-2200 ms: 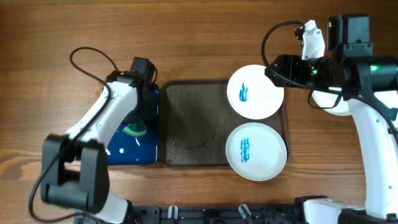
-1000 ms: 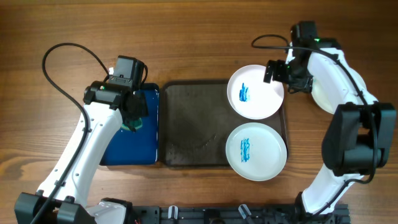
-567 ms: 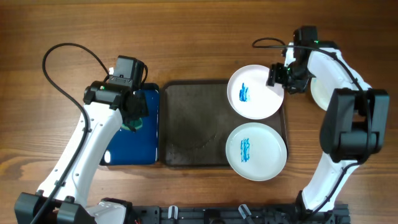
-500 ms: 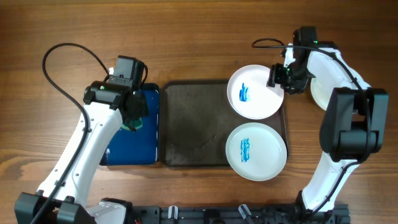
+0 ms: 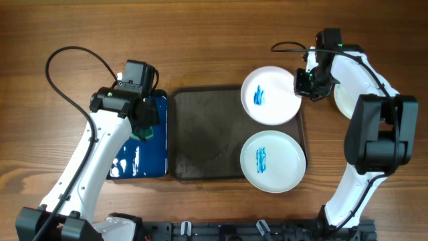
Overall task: Clean dirty plates on tray and stack at the side
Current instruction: 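Grip the top plate rim with the right gripper and drag it left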
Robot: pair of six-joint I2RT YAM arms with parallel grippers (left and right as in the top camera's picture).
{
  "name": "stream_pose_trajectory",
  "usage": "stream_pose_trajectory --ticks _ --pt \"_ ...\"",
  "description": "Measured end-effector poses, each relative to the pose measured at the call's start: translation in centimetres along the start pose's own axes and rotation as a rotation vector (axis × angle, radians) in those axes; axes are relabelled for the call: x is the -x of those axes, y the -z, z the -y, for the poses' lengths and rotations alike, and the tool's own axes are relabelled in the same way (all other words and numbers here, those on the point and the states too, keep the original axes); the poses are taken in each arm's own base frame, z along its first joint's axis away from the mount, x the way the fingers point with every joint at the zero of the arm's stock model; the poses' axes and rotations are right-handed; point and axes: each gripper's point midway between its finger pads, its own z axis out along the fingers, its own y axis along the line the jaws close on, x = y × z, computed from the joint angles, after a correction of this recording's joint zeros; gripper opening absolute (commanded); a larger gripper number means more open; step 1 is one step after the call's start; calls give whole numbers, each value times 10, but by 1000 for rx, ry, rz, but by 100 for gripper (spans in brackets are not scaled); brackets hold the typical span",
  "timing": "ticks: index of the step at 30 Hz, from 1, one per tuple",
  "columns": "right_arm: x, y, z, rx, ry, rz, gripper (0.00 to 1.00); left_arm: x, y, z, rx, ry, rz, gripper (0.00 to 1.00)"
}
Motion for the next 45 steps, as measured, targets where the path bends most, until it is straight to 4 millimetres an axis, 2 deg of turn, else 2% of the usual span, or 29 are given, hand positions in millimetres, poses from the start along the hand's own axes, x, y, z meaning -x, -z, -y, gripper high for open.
stream_pose_trajectory --ticks 11,17,21,29,39,45 --pt "-5 0 -5 6 -2 -19 5 0 0 4 -23 5 -1 4" --pt "-18 1 -4 -1 -12 -69 5 2 0 5 -25 7 5 4" --pt "-23 -1 -13 -6 22 -86 5 4 0 6 -30 8 13 4" --pt "-51 -6 -76 -1 231 -135 5 5 0 8 -43 10 15 4" --pt "-96 -10 -142 124 356 -231 5 9 -1 13 -65 14 28 4" --pt "-116 -12 -171 156 409 -256 4 11 -21 22 -80 14 6 4"
